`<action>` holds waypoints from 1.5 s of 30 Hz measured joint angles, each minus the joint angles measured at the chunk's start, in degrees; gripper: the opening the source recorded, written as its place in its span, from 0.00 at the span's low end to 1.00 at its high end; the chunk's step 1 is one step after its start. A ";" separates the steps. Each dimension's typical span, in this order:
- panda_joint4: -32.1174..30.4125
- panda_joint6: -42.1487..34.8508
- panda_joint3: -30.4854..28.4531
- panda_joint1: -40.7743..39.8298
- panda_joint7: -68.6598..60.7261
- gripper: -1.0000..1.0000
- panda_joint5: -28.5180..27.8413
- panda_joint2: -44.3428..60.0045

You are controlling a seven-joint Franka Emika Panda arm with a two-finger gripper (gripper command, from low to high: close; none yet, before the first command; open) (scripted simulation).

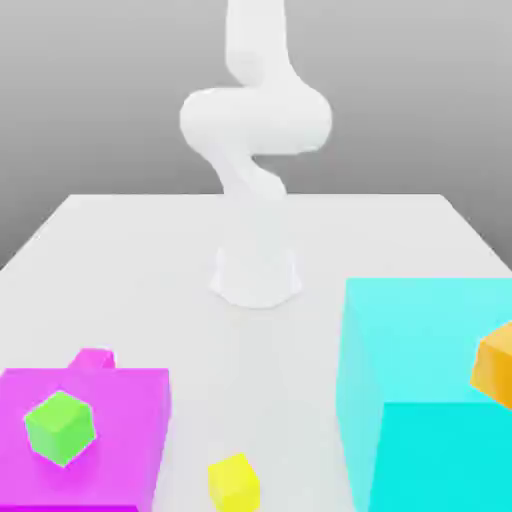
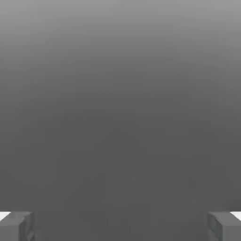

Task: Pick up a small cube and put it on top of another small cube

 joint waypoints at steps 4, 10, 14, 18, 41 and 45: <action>-5.45 5.79 -4.07 -3.49 -3.49 0.50 -3.20 8.73; -13.32 14.19 -11.53 -8.24 -9.87 0.50 -6.06 21.28; -18.52 19.80 -16.86 -10.90 -15.69 0.50 -5.65 29.57; -23.77 25.49 -21.47 -13.89 -24.59 0.50 -0.88 38.20; -26.19 29.60 -13.51 -23.73 -32.60 0.00 5.72 44.94; -20.97 23.01 -12.46 -21.60 -33.44 0.00 3.28 43.51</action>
